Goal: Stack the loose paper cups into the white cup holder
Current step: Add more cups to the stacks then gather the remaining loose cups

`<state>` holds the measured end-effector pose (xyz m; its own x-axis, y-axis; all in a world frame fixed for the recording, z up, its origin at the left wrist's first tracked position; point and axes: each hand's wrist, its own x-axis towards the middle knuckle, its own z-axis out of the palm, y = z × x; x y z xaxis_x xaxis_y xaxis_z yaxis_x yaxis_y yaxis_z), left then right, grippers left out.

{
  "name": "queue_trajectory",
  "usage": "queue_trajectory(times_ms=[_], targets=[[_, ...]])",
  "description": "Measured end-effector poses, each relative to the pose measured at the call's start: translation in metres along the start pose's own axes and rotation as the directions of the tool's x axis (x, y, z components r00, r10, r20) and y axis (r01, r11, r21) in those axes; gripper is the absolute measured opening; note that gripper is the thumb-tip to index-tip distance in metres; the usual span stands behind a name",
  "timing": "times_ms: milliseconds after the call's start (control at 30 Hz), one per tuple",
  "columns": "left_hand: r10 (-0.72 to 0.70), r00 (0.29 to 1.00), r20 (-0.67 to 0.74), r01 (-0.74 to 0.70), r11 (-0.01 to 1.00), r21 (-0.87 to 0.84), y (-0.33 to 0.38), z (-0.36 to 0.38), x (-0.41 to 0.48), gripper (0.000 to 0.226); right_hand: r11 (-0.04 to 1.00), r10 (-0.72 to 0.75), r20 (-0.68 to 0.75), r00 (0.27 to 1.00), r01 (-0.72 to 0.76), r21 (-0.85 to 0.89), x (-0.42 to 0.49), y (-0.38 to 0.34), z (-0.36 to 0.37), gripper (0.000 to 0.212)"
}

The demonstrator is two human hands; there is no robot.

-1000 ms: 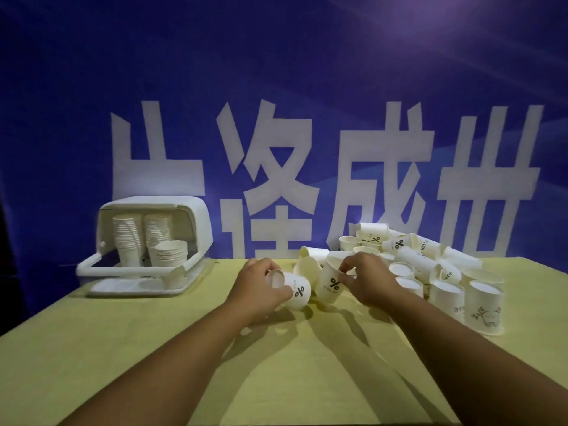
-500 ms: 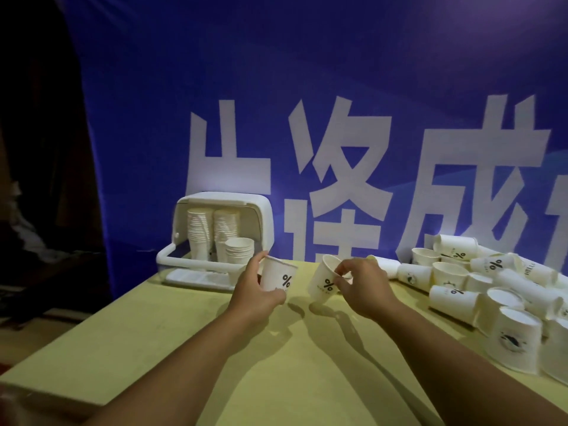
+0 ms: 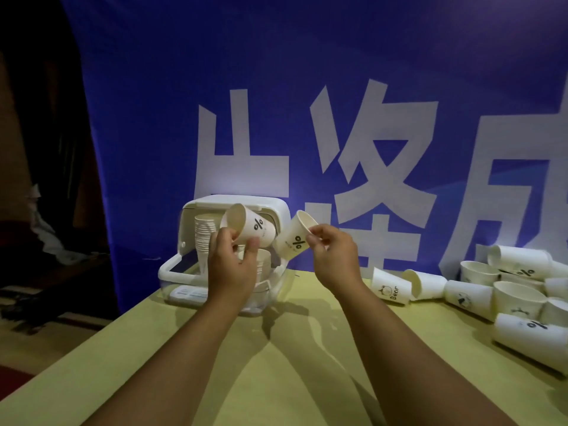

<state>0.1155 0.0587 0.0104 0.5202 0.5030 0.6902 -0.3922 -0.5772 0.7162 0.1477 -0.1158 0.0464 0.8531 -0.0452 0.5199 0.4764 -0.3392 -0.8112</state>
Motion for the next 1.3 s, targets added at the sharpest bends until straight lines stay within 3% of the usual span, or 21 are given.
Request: queue_trajectory(times_ms=[167, 333, 433, 700, 800, 933, 1033, 1167, 1300], targets=[[0.085, 0.992, 0.093, -0.105, 0.967, 0.233, -0.023, 0.002, 0.014, 0.017, 0.999, -0.028, -0.033, 0.999, 0.029, 0.032, 0.017, -0.002, 0.020, 0.016], [0.067, 0.957, 0.282, -0.210, 0.831, 0.515, -0.027, -0.001, 0.021, 0.016, 0.997, -0.076, -0.102, 0.992, 0.076, -0.010, 0.026, 0.003, 0.019, 0.016], [0.018, 0.950, 0.311, -0.206, 0.786, 0.584, -0.028, 0.003, 0.019, 0.025, 0.992, -0.120, -0.082, 0.989, 0.117, -0.042, 0.025, 0.000, 0.022, 0.014], [0.069, 0.959, 0.276, -0.237, 0.728, 0.643, -0.023, 0.010, 0.015, 0.062, 0.979, -0.191, -0.107, 0.976, 0.182, -0.091, 0.018, -0.005, 0.034, 0.015], [-0.003, 0.945, 0.328, -0.237, 0.686, 0.688, -0.024, 0.013, 0.011, 0.077, 0.977, -0.204, -0.105, 0.973, 0.196, -0.082, 0.015, -0.007, 0.037, 0.014], [-0.105, 0.940, 0.326, -0.117, 0.796, 0.594, -0.032, 0.013, 0.008, 0.083, 0.962, -0.237, 0.010, 0.971, 0.236, -0.140, 0.010, -0.006, 0.041, 0.019], [-0.117, 0.953, 0.281, -0.024, 0.891, 0.453, -0.033, 0.008, 0.009, 0.102, 0.939, -0.265, 0.080, 0.961, 0.276, -0.207, 0.007, -0.004, 0.045, 0.022], [-0.059, 0.952, 0.299, -0.066, 0.919, 0.390, -0.032, 0.006, 0.007, 0.115, 0.911, -0.319, 0.065, 0.946, 0.324, -0.254, 0.005, -0.007, 0.049, 0.023], [-0.022, 0.951, 0.309, -0.097, 0.926, 0.366, -0.031, 0.005, 0.004, 0.119, 0.849, -0.291, 0.264, 0.919, 0.376, -0.372, 0.000, -0.002, 0.057, 0.021]])
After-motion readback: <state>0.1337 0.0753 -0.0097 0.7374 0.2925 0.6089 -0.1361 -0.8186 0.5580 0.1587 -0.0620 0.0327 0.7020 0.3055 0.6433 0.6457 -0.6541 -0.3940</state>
